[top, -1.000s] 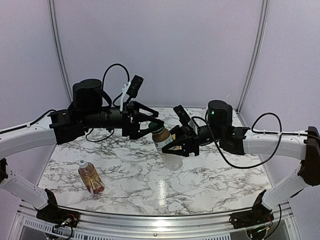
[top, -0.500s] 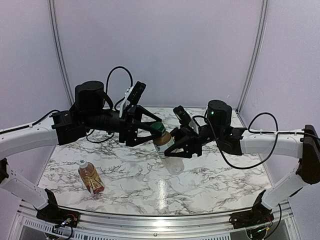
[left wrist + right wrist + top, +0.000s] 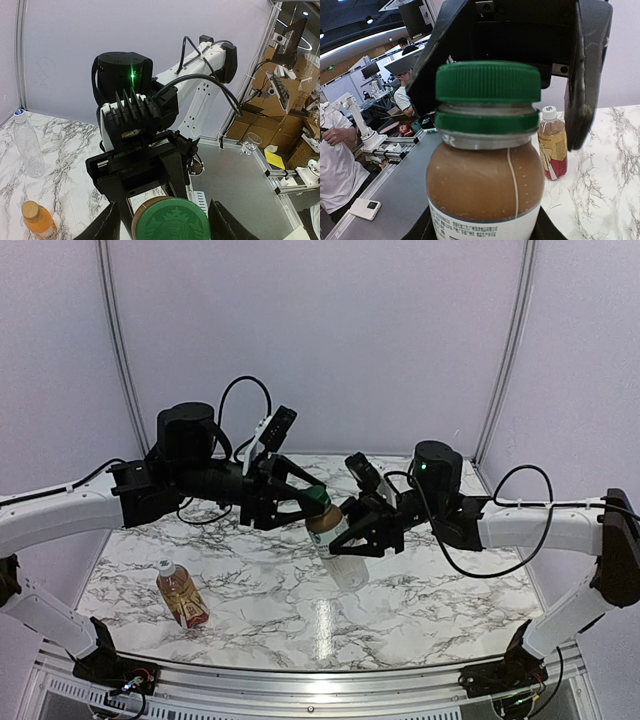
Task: Unscrew the bottle caps
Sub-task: Unscrew the bottle cap from the plastic bottle.
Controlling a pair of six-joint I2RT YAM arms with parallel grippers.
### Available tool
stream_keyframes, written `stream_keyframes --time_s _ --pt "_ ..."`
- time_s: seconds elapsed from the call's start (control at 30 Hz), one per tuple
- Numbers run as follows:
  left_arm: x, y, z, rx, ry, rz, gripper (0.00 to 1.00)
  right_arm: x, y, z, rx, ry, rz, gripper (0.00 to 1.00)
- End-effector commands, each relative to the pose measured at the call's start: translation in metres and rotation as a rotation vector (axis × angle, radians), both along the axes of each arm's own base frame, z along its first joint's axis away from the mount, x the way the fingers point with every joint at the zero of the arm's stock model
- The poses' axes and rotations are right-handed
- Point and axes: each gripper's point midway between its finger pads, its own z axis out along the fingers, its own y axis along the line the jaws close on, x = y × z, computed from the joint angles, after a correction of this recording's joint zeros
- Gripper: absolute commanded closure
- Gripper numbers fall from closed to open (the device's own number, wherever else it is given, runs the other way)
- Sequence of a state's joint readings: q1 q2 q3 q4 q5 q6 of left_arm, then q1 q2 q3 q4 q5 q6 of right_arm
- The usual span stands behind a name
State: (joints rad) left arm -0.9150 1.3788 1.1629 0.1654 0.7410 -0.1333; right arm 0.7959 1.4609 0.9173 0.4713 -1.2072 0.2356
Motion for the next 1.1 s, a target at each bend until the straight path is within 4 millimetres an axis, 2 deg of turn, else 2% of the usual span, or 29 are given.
stream_keyframes --time_s 0.0,0.3,0.6,0.73,0.93,0.97,1.07 --pt "0.001 -0.001 0.019 -0.049 -0.023 -0.017 0.39 0.0 -0.001 0.001 0.015 -0.011 0.012 0.79" --pt "0.003 0.002 0.022 -0.057 -0.021 -0.007 0.41 0.0 0.0 -0.002 0.011 -0.009 0.009 0.8" --pt "0.008 0.003 0.02 -0.057 -0.002 0.008 0.65 0.006 0.002 -0.003 -0.003 -0.013 -0.028 0.8" --pt "0.018 0.005 0.017 -0.05 0.016 0.08 0.71 0.026 0.008 -0.008 -0.06 -0.037 -0.151 0.81" --pt "0.062 0.016 0.017 -0.057 0.146 0.376 0.74 0.073 0.01 -0.022 -0.177 -0.115 -0.435 0.82" --pt "0.072 0.02 0.018 -0.069 0.178 0.452 0.74 0.079 0.008 -0.022 -0.181 -0.127 -0.476 0.82" --pt "0.086 0.027 0.021 -0.101 0.268 0.567 0.75 0.092 0.005 -0.022 -0.188 -0.154 -0.57 0.82"
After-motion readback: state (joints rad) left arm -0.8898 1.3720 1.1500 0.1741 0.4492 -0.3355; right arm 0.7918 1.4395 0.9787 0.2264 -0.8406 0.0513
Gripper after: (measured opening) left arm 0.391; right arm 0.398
